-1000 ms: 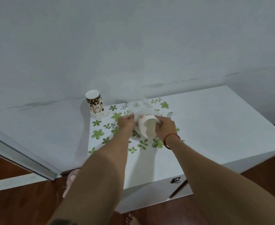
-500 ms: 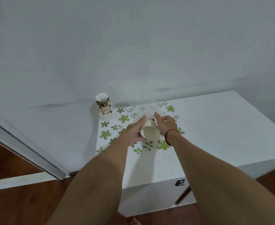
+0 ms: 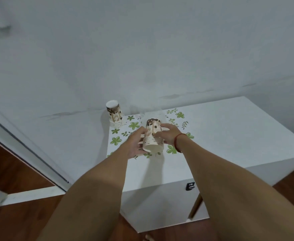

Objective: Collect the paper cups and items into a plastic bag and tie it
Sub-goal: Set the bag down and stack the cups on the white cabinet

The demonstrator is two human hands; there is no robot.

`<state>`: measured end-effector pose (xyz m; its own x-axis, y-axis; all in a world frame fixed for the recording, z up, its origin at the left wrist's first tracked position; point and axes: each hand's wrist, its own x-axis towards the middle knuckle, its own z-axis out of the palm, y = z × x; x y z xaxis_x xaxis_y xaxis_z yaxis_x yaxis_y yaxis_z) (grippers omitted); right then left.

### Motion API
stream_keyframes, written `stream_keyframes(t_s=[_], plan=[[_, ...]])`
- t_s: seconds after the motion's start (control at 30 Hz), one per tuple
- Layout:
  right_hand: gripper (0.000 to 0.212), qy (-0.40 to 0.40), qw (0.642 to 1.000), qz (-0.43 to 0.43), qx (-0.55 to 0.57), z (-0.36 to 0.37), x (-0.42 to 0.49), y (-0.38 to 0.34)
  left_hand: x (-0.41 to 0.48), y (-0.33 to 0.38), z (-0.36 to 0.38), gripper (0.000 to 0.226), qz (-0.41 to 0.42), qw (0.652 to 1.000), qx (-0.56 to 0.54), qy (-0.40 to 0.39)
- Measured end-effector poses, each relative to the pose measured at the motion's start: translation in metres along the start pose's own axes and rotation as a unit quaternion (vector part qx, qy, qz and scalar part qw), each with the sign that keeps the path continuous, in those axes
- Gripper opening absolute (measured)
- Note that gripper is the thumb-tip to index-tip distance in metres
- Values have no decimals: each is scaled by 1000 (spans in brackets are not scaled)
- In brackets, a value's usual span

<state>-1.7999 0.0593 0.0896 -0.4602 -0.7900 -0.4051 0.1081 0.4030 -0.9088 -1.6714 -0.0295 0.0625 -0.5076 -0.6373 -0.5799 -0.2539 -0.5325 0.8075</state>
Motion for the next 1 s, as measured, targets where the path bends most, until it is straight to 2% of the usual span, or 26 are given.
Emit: stream_keyframes(t_s=[0.07,0.2,0.33,0.4,0.57,0.67,0.8,0.93,1.0], plan=[[67,-22,999,-23,-16,15,-2,-9,-8,8,-14,23,23,999,1,32],[63,-52,992,-109,-40,48,-2,-35,-24,35,-44,16,75,993,-26,91],[56,-57,980,-181,-64,76,13,-73,-23,74,-69,36,131,984,-39,117],[61,-55,973,-209,-80,89,28,-94,-19,96,-79,48,161,977,-38,135],[78,-35,953,-264,-144,118,70,-142,-3,157,-103,48,229,955,-42,185],[76,-6,930,-310,-199,135,93,-157,15,179,-114,45,252,947,-41,195],[75,-17,941,-270,-205,148,126,-148,52,176,-128,44,236,947,-49,211],[75,-47,943,-173,-281,148,144,-101,89,121,-130,35,165,961,-12,220],[74,-38,942,-165,-290,147,147,-87,96,108,-127,35,172,955,-16,240]])
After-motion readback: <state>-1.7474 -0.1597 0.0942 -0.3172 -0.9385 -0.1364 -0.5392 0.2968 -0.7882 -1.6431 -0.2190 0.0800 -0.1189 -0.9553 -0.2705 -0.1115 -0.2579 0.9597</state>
